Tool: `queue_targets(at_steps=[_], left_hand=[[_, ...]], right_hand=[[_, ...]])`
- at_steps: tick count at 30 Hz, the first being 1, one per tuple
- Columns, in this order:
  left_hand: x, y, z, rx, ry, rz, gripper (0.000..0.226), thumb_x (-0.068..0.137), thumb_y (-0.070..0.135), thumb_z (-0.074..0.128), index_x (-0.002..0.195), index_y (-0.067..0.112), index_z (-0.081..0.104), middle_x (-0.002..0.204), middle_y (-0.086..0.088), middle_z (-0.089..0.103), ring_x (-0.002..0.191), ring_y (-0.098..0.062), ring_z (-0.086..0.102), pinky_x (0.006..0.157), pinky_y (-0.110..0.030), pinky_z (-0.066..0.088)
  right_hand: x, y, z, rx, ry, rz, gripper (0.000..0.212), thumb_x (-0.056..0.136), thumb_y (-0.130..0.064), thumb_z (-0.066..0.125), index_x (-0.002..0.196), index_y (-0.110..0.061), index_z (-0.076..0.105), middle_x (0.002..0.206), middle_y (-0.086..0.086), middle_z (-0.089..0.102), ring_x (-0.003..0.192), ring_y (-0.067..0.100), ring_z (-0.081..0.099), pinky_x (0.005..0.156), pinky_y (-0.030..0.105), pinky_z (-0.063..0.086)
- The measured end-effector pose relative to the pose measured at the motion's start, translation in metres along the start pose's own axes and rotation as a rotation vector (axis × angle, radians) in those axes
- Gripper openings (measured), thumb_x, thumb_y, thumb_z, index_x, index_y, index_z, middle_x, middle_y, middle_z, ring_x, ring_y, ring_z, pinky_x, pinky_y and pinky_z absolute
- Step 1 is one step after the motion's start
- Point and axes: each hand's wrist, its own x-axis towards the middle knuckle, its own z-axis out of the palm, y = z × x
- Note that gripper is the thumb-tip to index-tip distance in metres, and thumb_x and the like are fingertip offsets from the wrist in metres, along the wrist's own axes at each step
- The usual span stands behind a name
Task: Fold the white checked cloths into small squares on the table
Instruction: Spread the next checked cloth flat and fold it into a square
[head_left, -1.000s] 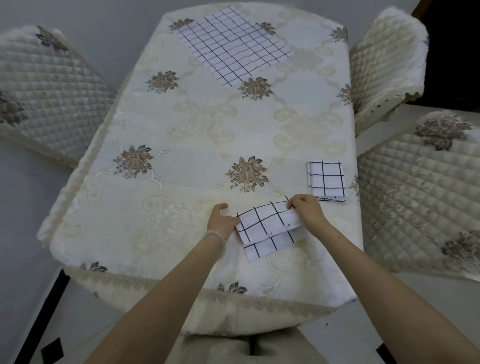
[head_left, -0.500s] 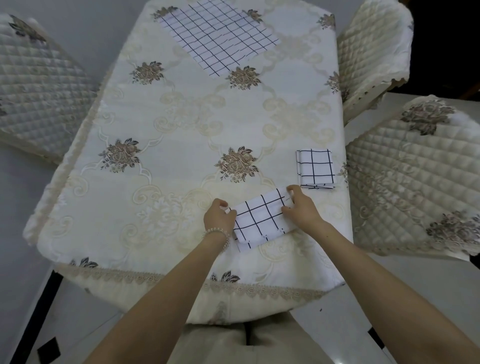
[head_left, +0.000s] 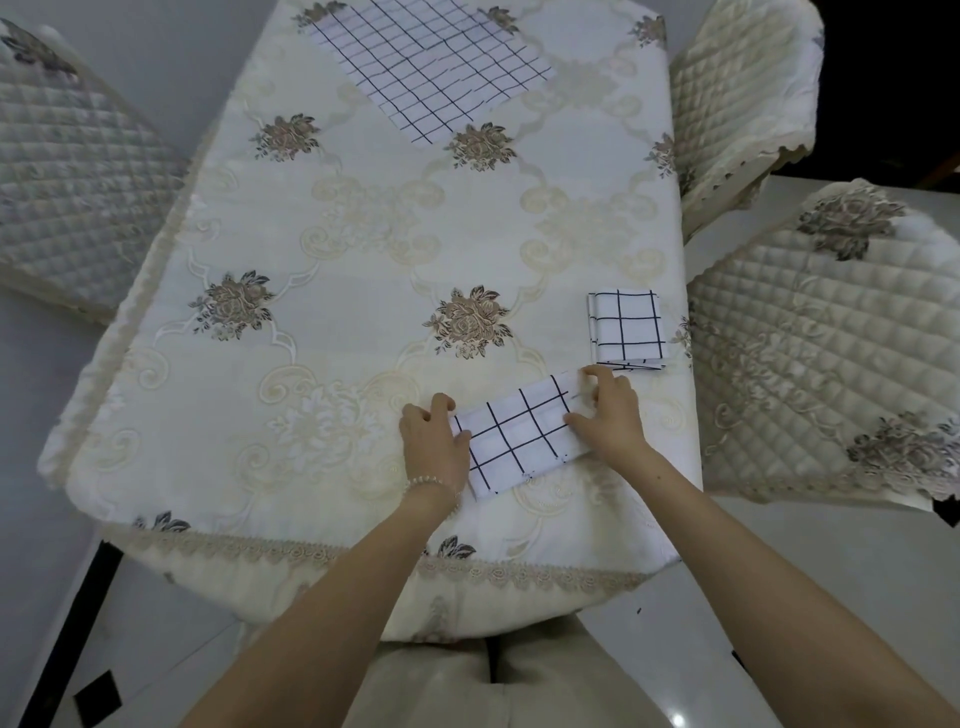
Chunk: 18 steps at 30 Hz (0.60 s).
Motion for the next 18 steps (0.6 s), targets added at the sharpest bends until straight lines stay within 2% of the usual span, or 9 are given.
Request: queue_targets(at_steps=[3, 4, 6, 8, 10, 13, 18], left_hand=[[-0.004, -0.002, 0.004, 0.274, 0.087, 0.352, 0.043, 0.057, -0.004, 0.078, 0.094, 0.012, 0.064, 0.092, -0.011, 0.055, 0.080, -0.027, 0.055, 0.061, -0.031, 0.040], [-0.005, -0.002, 0.008, 0.332, 0.065, 0.445, 0.047, 0.054, -0.004, 0.078, 0.096, 0.012, 0.067, 0.097, -0.011, 0.061, 0.085, -0.028, 0.059, 0.066, -0.033, 0.042], [-0.009, -0.003, 0.016, 0.396, 0.018, 0.544, 0.040, 0.070, 0.008, 0.071, 0.109, 0.011, 0.066, 0.114, -0.009, 0.063, 0.104, -0.026, 0.060, 0.087, -0.035, 0.041], [-0.015, -0.009, 0.020, 0.469, -0.052, 0.543, 0.040, 0.089, 0.023, 0.047, 0.124, 0.007, 0.059, 0.129, -0.008, 0.059, 0.118, -0.026, 0.055, 0.103, -0.040, 0.035], [-0.022, -0.020, 0.020, 0.537, -0.135, 0.496, 0.052, 0.093, 0.029, 0.029, 0.133, 0.004, 0.050, 0.139, -0.011, 0.050, 0.127, -0.027, 0.048, 0.109, -0.043, 0.032], [-0.028, -0.039, 0.016, 0.555, -0.158, 0.476, 0.061, 0.095, 0.038, 0.025, 0.141, 0.001, 0.038, 0.148, -0.014, 0.037, 0.136, -0.026, 0.036, 0.110, -0.043, 0.022], [-0.028, -0.049, 0.013, 0.552, -0.190, 0.501, 0.070, 0.098, 0.047, 0.014, 0.145, -0.002, 0.025, 0.154, -0.018, 0.021, 0.143, -0.029, 0.021, 0.112, -0.045, 0.017]], right_hand=[[-0.003, 0.010, 0.005, 0.091, 0.076, 0.032, 0.051, 0.074, -0.015, 0.079, 0.113, -0.012, 0.046, 0.106, 0.005, 0.045, 0.095, 0.024, 0.049, 0.079, 0.029, 0.042], [-0.003, 0.011, 0.006, 0.105, 0.091, 0.028, 0.048, 0.073, -0.014, 0.080, 0.108, -0.011, 0.046, 0.103, 0.005, 0.046, 0.095, 0.025, 0.050, 0.079, 0.030, 0.043], [-0.002, 0.013, 0.007, 0.106, 0.100, 0.013, 0.045, 0.072, -0.013, 0.080, 0.100, -0.012, 0.045, 0.099, 0.004, 0.047, 0.094, 0.026, 0.050, 0.080, 0.032, 0.044], [-0.001, 0.014, 0.008, 0.100, 0.102, 0.005, 0.043, 0.072, -0.012, 0.080, 0.096, -0.013, 0.045, 0.096, 0.003, 0.048, 0.093, 0.027, 0.050, 0.080, 0.033, 0.045], [-0.001, 0.014, 0.009, 0.106, 0.099, 0.003, 0.041, 0.072, -0.012, 0.080, 0.095, -0.013, 0.045, 0.096, 0.003, 0.048, 0.093, 0.026, 0.050, 0.080, 0.034, 0.045], [0.000, 0.015, 0.010, 0.120, 0.101, -0.005, 0.040, 0.072, -0.011, 0.080, 0.094, -0.013, 0.046, 0.096, 0.004, 0.049, 0.093, 0.025, 0.050, 0.080, 0.033, 0.045], [0.000, 0.014, 0.009, 0.109, 0.083, 0.020, 0.039, 0.073, -0.011, 0.079, 0.094, -0.013, 0.046, 0.097, 0.004, 0.049, 0.095, 0.026, 0.051, 0.081, 0.034, 0.046]])
